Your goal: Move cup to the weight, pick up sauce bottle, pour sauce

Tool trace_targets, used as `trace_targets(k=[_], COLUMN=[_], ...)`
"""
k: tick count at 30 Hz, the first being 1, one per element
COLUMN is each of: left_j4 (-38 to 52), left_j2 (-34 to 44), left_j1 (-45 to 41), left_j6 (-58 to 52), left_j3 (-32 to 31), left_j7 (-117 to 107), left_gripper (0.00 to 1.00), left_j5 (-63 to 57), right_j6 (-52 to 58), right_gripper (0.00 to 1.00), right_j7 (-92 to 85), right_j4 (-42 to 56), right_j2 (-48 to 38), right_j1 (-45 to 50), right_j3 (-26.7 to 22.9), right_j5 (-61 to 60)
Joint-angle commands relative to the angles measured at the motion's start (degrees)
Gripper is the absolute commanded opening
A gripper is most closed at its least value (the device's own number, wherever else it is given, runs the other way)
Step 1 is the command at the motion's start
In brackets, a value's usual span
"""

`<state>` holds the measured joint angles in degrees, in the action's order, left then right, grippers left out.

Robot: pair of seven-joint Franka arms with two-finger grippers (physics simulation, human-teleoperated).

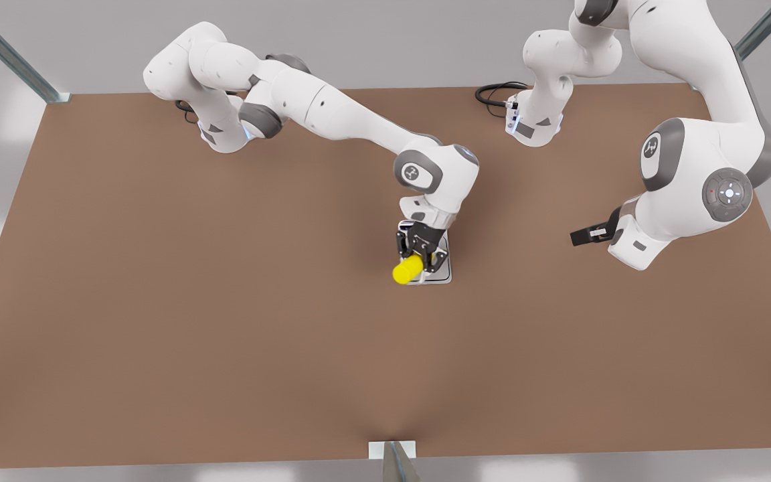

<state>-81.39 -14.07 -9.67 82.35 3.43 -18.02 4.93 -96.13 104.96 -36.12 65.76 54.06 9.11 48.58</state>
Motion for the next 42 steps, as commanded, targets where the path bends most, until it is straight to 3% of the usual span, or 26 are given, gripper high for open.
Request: trace_targets(k=[1,7,15,18,28,33,37,38,40,42], left_j4=[0.0,0.0,0.0,0.0,0.0,0.0,0.0,0.0,0.0,0.0], left_j2=[0.0,0.0,0.0,0.0,-0.08,-0.17,-0.08,-0.08,-0.08,-0.08], left_j1=[0.0,0.0,0.0,0.0,0.0,0.0,0.0,0.0,0.0,0.0], left_j6=[0.0,0.09,0.0,0.0,0.0,0.09,0.0,0.0,0.0,0.0], left_j3=[0.0,0.0,0.0,0.0,0.0,0.0,0.0,0.0,0.0,0.0], left_j7=[0.0,0.0,-0.09,-0.09,0.0,0.0,0.0,-0.09,-0.09,-0.09], left_gripper=[1.0,1.0,1.0,1.0,1.0,1.0,1.0,1.0,1.0,1.0], left_j5=[-0.01,-0.01,-0.01,-0.01,-0.01,-0.01,-0.01,-0.01,-0.01,-0.01], right_j6=[-2.66,-4.24,-7.41,-9.43,-30.52,-34.13,-33.95,-33.95,-32.37,-31.4], right_gripper=[0.21,0.21,0.21,0.21,0.21,0.21,0.21,0.21,0.21,0.21], right_j7=[0.16,-0.02,-0.63,-0.72,-0.81,-1.51,-3.36,-5.72,-20.84,-22.25], right_j4=[-0.18,0.0,-0.35,-5.1,-34.1,-42.54,-45.09,-46.58,-53.34,-53.79], right_j2=[-0.02,-0.81,-7.57,-12.14,-29.81,-34.64,-35.0,-35.7,-38.6,-38.42], right_j1=[-0.01,-0.88,-6.77,-10.55,-22.15,-27.07,-30.5,-32.26,-35.77,-37.27], right_j3=[-0.15,0.03,0.2,1.35,2.05,2.22,4.16,5.39,5.39,5.39], right_j5=[0.99,0.29,-18.25,-26.34,-56.48,-77.49,-82.95,-85.48,-102.18,-104.74])
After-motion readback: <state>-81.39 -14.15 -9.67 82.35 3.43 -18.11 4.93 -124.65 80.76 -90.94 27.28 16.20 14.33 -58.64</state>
